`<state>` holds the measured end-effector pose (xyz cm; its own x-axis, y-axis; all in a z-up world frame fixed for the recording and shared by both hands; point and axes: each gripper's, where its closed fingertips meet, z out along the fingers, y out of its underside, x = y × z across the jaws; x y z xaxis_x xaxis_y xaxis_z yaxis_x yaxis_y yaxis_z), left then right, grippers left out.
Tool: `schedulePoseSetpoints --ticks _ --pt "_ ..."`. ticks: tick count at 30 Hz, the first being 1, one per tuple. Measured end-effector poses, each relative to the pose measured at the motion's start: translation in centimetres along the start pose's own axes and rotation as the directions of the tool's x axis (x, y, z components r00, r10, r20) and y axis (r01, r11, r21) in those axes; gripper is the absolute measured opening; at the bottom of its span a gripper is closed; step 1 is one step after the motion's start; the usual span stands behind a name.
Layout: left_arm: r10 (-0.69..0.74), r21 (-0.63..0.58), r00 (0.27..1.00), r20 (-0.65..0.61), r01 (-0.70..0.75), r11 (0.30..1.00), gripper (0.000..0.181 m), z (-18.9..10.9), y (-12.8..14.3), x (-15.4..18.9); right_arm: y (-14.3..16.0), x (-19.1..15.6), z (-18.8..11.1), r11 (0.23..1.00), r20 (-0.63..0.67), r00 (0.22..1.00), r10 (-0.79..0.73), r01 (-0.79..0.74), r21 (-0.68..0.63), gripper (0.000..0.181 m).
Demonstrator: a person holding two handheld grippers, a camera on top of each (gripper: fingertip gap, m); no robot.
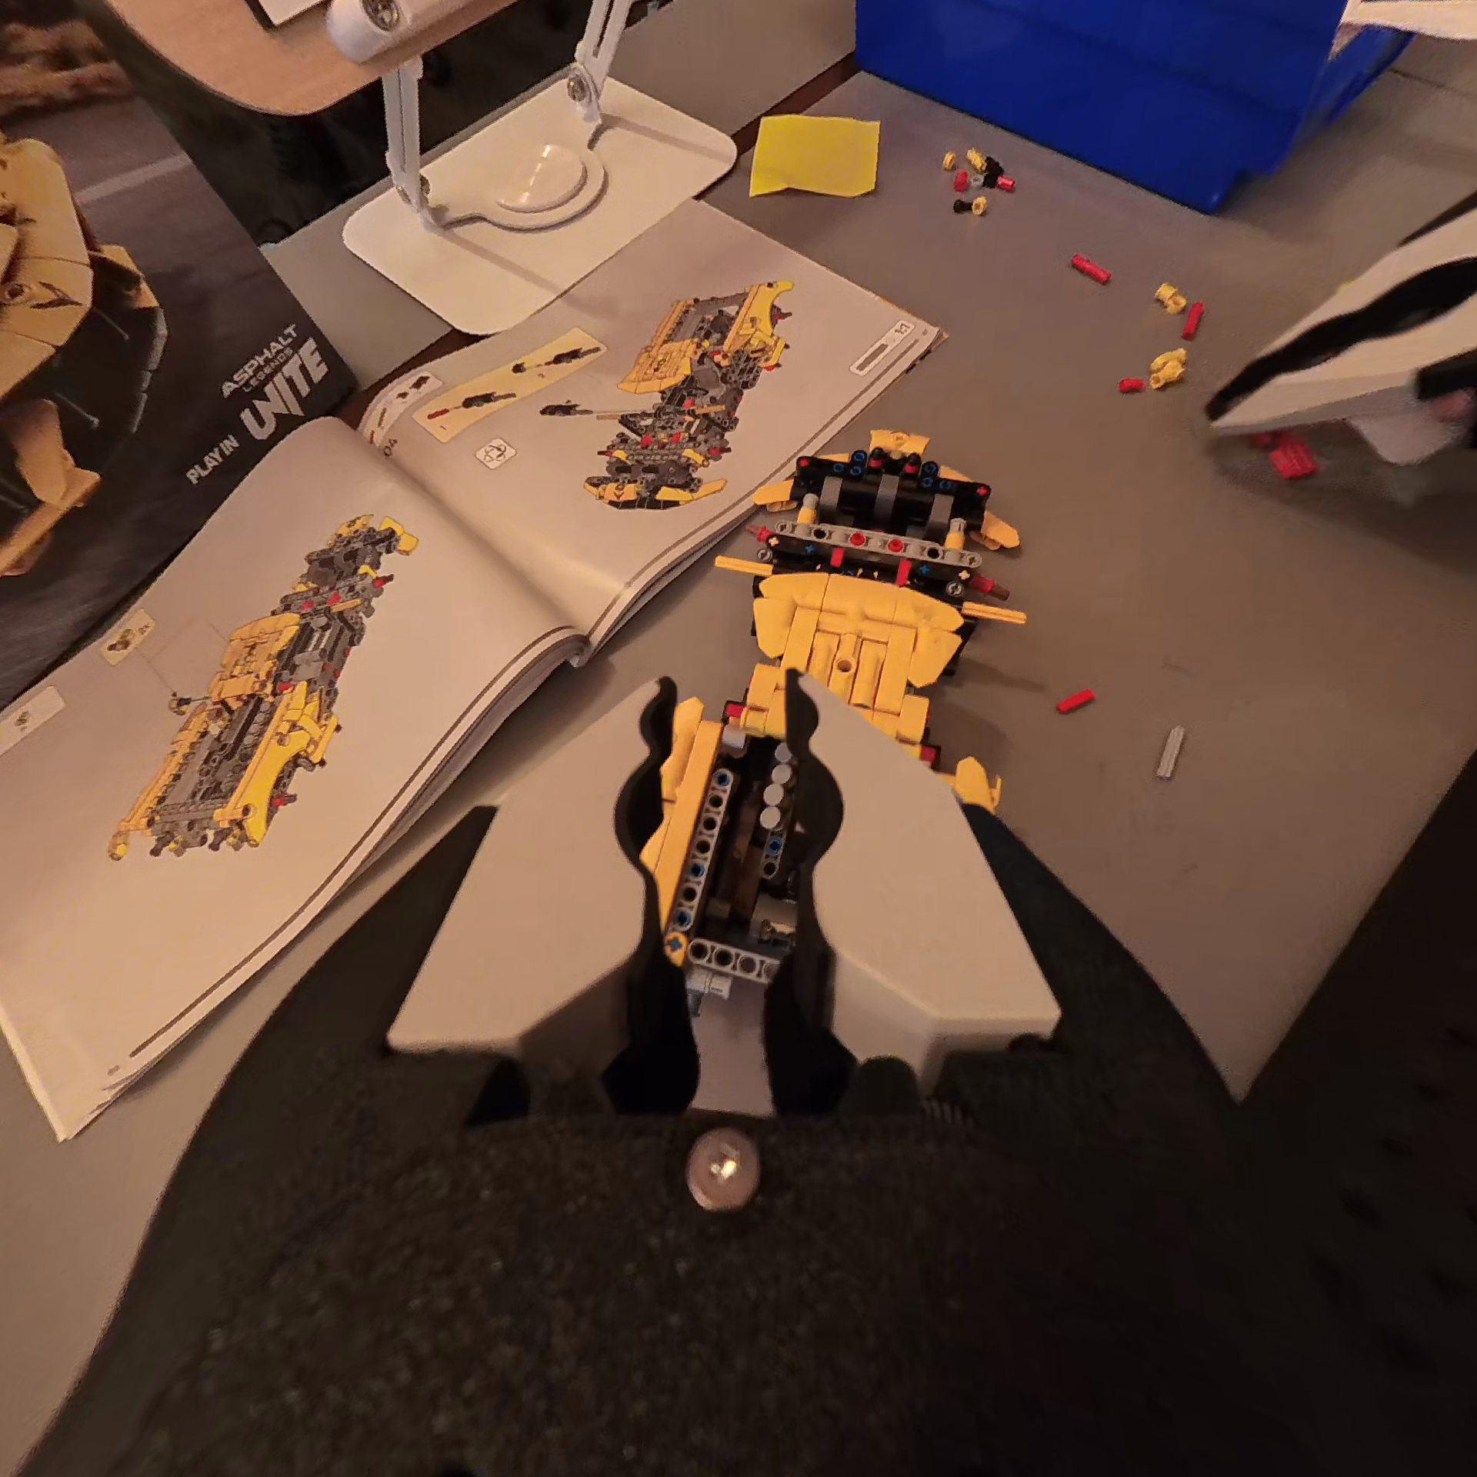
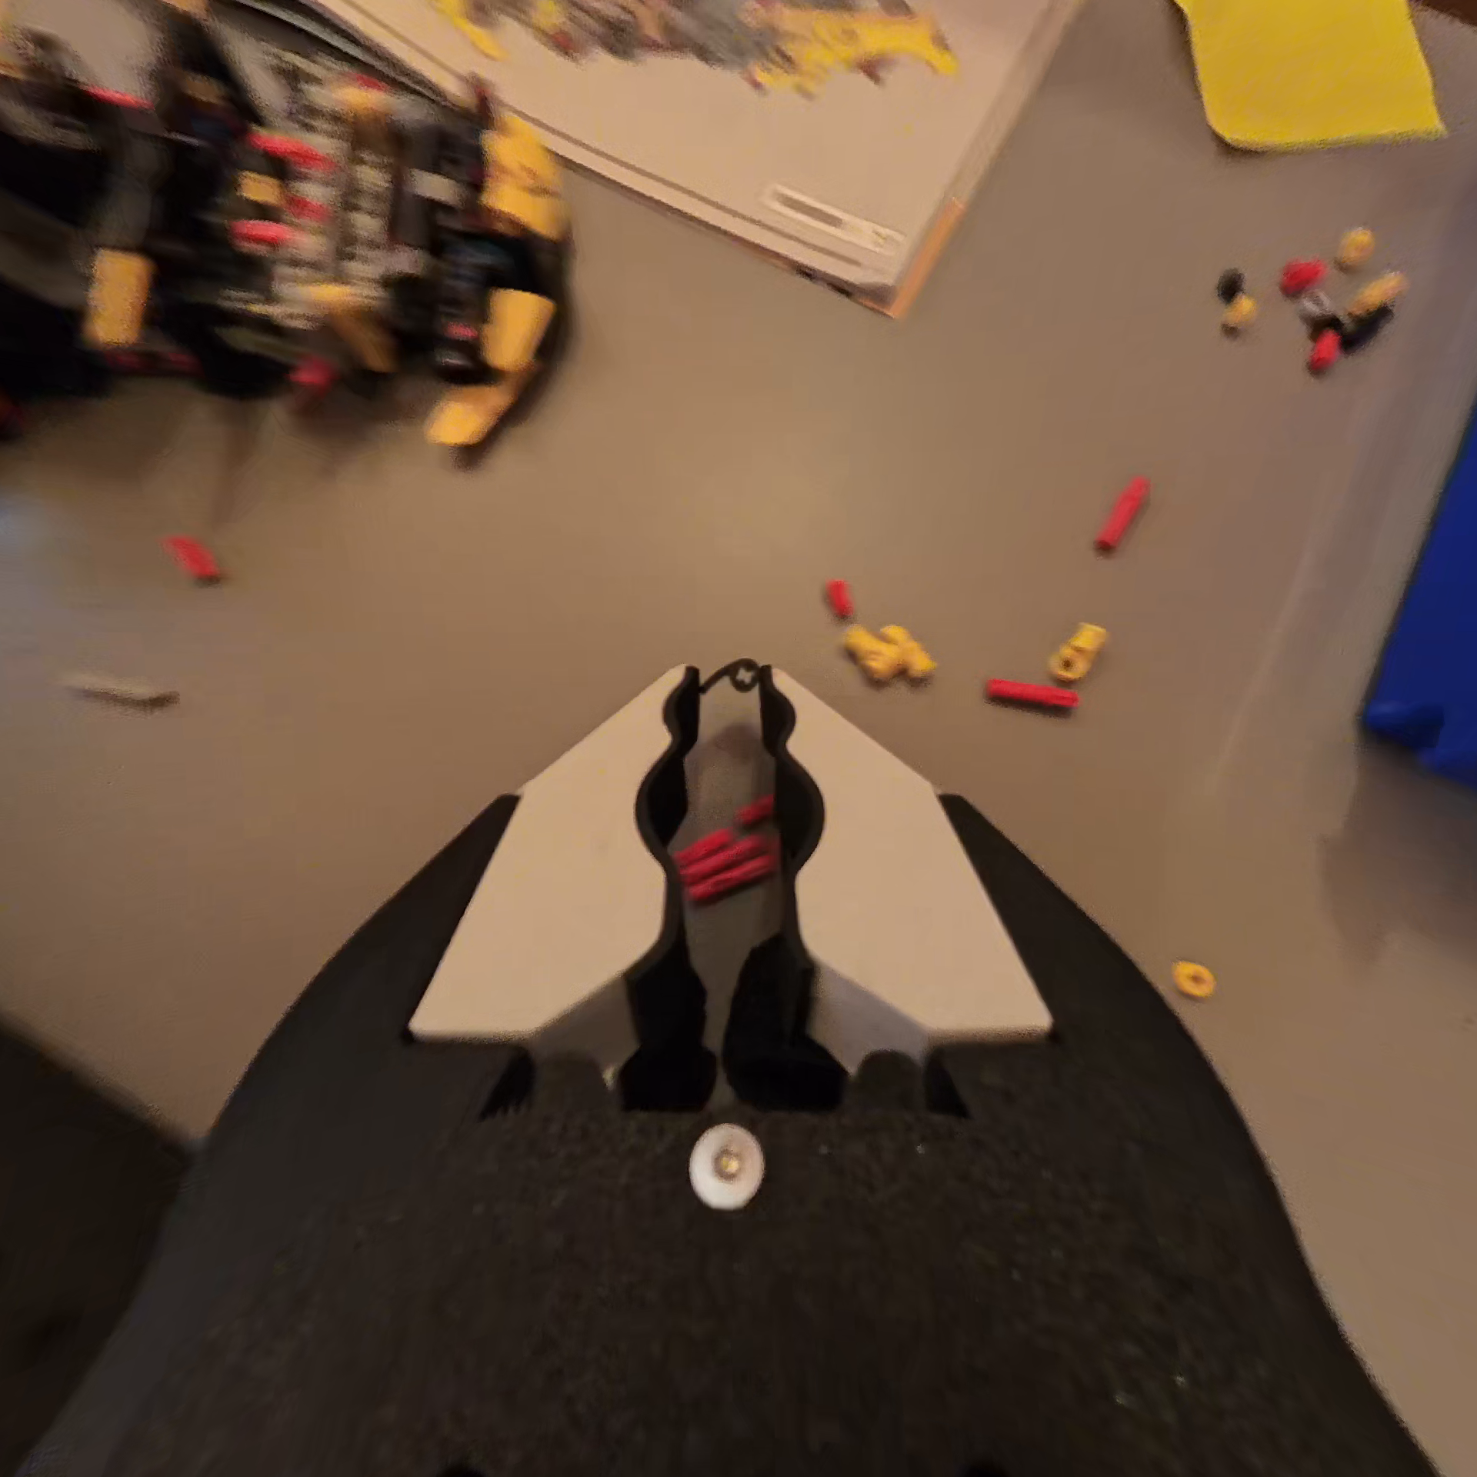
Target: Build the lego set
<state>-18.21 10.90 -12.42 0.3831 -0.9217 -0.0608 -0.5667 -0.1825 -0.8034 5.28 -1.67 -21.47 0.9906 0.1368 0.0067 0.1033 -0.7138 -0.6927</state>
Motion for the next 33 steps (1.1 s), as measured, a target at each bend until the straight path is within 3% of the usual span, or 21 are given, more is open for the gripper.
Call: schedulePoseSetpoints --ticks 3,5,10,16,18,22,28,33 --pt "-0.006 -0.002 1.000 0.008 0.006 1.000 0.027 -0.2 0.2 -0.2 0.0 -6.8 -1.4 0.994 0.160 0.982 -0.105 0.102 0.027 0.014" --pt "-0.014 0.000 1.000 0.006 0.014 1.000 0.027 -0.3 0.2 -0.2 1.0 -10.5 -1.5 0.990 0.187 0.973 -0.136 0.140 -0.008 0.014" --pt "-0.002 -0.005 1.000 0.012 0.002 1.000 0.028 -0.3 -0.2 -0.3 2.2 -12.9 -1.1 0.989 0.160 0.979 -0.126 0.137 -0.056 0.014" --pt "0.034 -0.004 0.999 0.019 -0.034 0.999 0.027 -0.5 -0.7 0.5 3.4 -12.6 -0.9 0.987 0.165 0.977 -0.135 0.147 -0.063 0.015" --pt "0.043 -0.011 0.999 0.027 -0.043 0.999 0.027 -0.6 -0.5 0.6 3.4 -12.0 -1.6 0.991 0.185 0.976 -0.118 0.128 -0.041 0.033" --pt "0.031 -0.013 0.999 0.037 -0.030 0.999 0.028 -0.9 -0.1 0.5 3.3 -8.2 -3.9 1.000 0.180 0.984 0.001 -0.004 0.014 0.033" --pt "0.003 -0.026 0.998 0.068 -0.001 1.000 0.027 -1.8 0.8 -0.3 3.4 -0.8 -5.7 0.992 0.018 0.995 0.096 -0.097 0.074 0.035" --pt "-0.016 -0.084 0.988 0.157 0.029 0.996 0.027 -4.3 3.2 -2.0 0.6 0.5 -4.7 0.974 0.023 0.989 0.143 -0.145 0.175 0.042"
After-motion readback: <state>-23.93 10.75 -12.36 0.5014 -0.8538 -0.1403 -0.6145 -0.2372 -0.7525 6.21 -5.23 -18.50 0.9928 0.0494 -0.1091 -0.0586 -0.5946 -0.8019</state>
